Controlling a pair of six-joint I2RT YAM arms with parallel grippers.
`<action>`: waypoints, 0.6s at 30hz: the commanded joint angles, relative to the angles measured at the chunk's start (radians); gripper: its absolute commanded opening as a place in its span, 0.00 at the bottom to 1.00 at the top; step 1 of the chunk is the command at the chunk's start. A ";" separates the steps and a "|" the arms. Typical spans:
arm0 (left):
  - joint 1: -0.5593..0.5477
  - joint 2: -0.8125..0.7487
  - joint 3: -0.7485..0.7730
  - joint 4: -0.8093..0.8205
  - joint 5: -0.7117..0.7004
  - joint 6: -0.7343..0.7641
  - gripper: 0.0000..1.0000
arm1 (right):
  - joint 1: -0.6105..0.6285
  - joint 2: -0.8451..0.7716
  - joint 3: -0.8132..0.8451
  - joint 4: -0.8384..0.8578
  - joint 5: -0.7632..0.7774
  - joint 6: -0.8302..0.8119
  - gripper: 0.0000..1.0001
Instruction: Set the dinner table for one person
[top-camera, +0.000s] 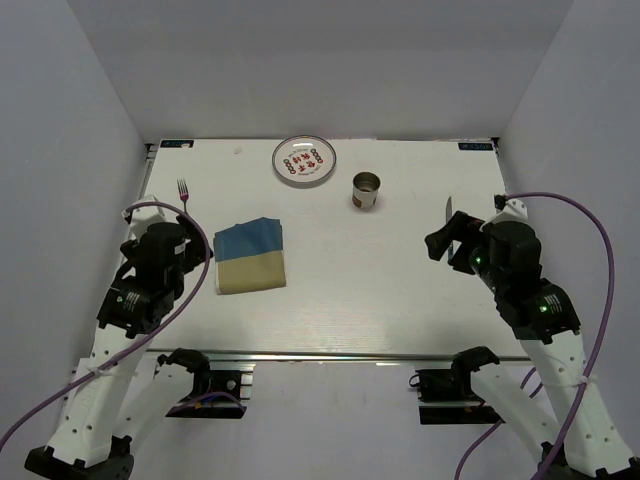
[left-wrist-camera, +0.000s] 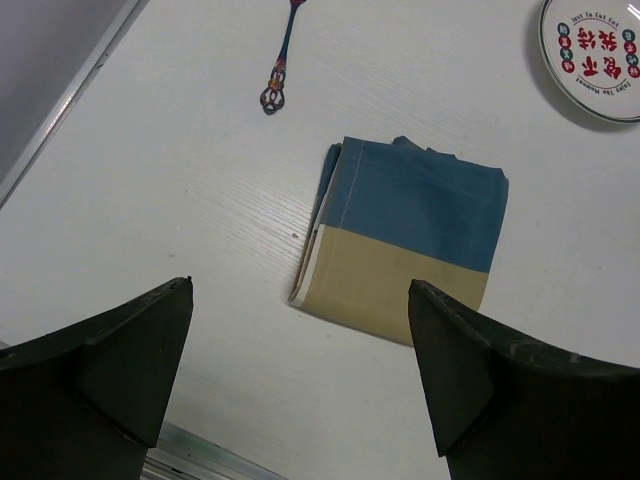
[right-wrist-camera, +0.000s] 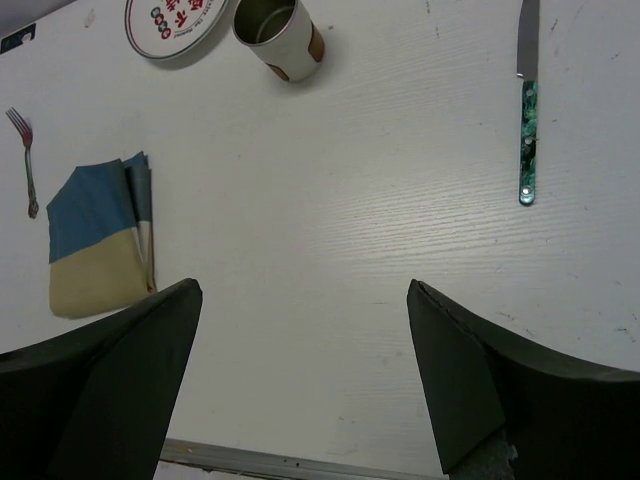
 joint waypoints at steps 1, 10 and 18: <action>0.001 0.001 0.028 -0.013 -0.003 -0.007 0.98 | -0.008 0.012 0.004 0.034 -0.016 0.005 0.89; 0.012 0.059 -0.038 0.044 0.043 -0.088 0.98 | -0.006 -0.057 -0.110 0.164 -0.151 0.019 0.89; 0.012 0.383 0.054 0.156 0.210 -0.171 0.98 | -0.003 -0.068 -0.228 0.348 -0.514 0.002 0.89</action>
